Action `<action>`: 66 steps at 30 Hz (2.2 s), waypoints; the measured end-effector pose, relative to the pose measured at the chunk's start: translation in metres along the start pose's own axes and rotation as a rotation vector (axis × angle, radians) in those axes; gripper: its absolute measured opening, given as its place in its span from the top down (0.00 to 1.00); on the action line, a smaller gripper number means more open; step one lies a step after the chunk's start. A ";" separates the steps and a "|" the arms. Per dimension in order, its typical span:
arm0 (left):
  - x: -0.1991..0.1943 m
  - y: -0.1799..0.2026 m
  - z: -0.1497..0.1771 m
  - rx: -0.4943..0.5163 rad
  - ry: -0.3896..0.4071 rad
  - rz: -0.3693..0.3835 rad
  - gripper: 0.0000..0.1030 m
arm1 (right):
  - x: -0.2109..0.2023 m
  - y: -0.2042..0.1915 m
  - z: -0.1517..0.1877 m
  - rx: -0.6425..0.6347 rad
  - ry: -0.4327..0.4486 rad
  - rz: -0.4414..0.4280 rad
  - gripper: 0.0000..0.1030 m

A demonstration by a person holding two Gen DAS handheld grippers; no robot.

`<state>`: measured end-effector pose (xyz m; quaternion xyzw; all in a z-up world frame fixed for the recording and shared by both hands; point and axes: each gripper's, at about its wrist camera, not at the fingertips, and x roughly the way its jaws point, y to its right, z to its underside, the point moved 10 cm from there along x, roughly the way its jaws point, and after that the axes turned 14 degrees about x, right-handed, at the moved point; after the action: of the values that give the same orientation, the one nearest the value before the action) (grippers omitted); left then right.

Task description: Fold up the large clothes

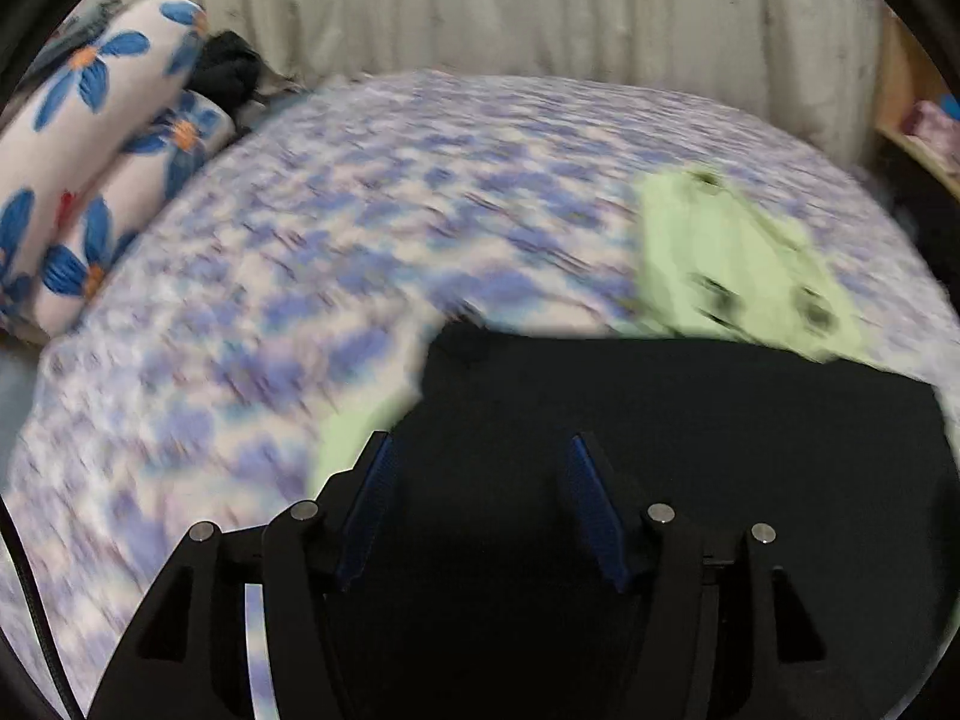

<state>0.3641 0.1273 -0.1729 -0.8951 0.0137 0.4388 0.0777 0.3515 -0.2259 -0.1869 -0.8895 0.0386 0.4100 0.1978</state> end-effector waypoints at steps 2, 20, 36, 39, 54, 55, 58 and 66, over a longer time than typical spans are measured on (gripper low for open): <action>-0.012 0.027 0.016 0.024 -0.015 0.055 0.43 | 0.002 -0.028 0.036 -0.035 -0.092 -0.067 0.58; -0.032 0.027 0.115 -0.001 -0.099 -0.021 0.44 | -0.039 0.101 0.097 0.075 -0.115 0.061 0.58; -0.089 0.023 0.150 -0.183 -0.102 0.119 0.31 | -0.103 0.115 0.142 0.326 -0.141 -0.088 0.46; -0.081 0.022 0.164 -0.227 -0.117 0.156 0.31 | -0.089 0.119 0.152 0.361 -0.183 -0.099 0.45; -0.022 0.001 0.147 -0.442 -0.032 0.135 0.65 | -0.036 0.098 0.119 0.403 -0.110 -0.093 0.80; -0.023 0.002 0.144 -0.436 -0.023 0.143 0.85 | -0.037 0.098 0.118 0.403 -0.103 -0.096 0.86; -0.032 0.004 0.135 -0.423 0.000 0.111 0.92 | -0.046 0.097 0.115 0.380 -0.069 -0.082 0.92; -0.087 0.001 0.138 -0.397 0.012 0.077 0.94 | -0.094 0.094 0.109 0.313 0.006 -0.049 0.96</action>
<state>0.2026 0.1438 -0.1879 -0.8942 -0.0381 0.4303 -0.1171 0.1900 -0.2797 -0.2110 -0.8498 0.0811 0.3913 0.3437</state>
